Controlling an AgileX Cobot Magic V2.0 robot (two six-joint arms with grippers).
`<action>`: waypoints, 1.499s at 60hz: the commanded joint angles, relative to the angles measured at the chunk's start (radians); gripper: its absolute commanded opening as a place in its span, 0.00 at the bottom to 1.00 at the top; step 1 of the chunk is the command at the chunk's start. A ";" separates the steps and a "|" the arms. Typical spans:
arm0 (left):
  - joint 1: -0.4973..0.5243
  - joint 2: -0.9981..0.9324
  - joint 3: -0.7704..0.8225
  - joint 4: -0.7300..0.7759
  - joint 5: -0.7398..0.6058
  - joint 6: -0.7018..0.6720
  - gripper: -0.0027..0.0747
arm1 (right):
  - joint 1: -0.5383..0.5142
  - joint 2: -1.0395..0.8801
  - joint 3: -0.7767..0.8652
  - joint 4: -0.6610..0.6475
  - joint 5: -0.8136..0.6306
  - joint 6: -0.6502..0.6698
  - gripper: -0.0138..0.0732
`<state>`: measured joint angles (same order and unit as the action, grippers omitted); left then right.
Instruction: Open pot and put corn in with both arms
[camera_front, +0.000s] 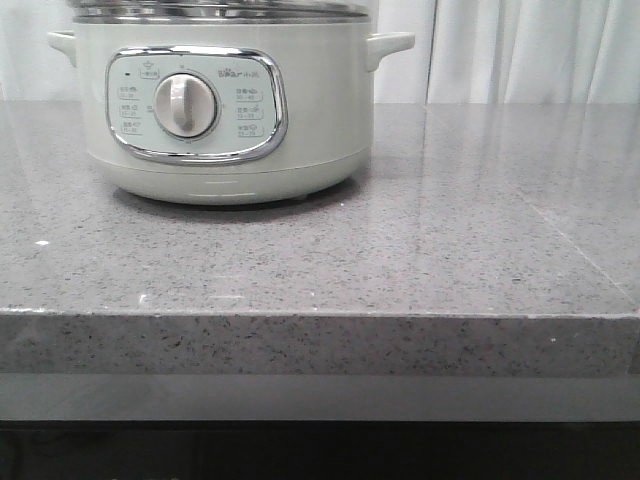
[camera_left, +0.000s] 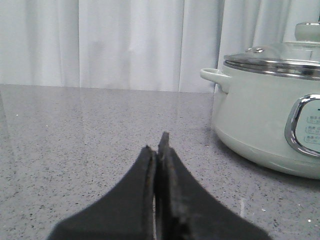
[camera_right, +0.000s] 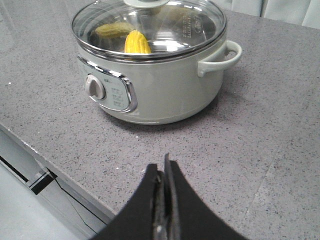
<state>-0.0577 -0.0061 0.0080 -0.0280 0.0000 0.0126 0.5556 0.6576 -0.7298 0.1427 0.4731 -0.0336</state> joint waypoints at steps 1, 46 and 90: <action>0.002 -0.016 0.012 -0.010 -0.082 -0.004 0.01 | -0.005 -0.010 -0.023 -0.021 -0.074 -0.017 0.02; 0.002 -0.016 0.012 -0.010 -0.082 -0.004 0.01 | -0.470 -0.638 0.712 -0.057 -0.483 -0.017 0.02; 0.002 -0.015 0.012 -0.010 -0.082 -0.004 0.01 | -0.532 -0.689 0.747 -0.055 -0.463 -0.017 0.02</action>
<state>-0.0577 -0.0061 0.0080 -0.0318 0.0000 0.0126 0.0411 -0.0097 0.0278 0.0927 0.0911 -0.0396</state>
